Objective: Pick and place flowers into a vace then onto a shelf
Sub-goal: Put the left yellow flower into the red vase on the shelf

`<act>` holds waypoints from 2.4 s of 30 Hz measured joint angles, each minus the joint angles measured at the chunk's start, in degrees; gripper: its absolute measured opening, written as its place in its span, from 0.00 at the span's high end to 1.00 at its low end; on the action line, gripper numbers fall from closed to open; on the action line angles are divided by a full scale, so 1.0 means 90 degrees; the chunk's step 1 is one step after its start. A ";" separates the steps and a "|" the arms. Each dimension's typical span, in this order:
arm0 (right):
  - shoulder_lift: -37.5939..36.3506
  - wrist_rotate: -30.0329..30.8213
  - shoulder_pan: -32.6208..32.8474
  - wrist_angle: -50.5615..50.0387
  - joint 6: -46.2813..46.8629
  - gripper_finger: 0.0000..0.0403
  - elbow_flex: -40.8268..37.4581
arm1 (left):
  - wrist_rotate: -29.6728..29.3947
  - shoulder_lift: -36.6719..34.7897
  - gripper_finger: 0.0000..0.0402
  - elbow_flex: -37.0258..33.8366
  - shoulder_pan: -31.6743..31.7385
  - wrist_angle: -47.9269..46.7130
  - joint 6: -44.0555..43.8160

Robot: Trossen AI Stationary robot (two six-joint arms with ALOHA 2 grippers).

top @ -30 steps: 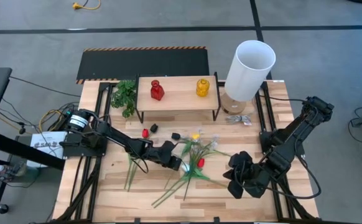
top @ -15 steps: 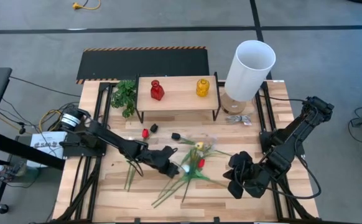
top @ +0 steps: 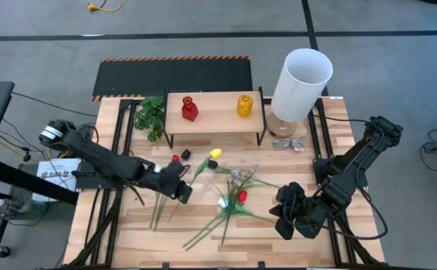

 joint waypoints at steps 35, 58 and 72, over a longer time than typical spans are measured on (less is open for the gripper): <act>0.0001 -0.0007 -0.0048 0.0385 -0.1340 1.00 0.0000 | -0.2709 -0.1743 1.00 0.0000 0.2266 0.6384 0.9583; 0.0001 0.0000 -0.0804 0.0466 -0.1336 1.00 0.0000 | 0.0516 -0.1051 1.00 0.0002 0.5861 0.6069 0.8378; 0.0001 -0.0002 -0.0814 0.0479 -0.1339 1.00 0.0000 | 0.0608 -0.0806 1.00 0.0000 0.6030 0.5503 0.8116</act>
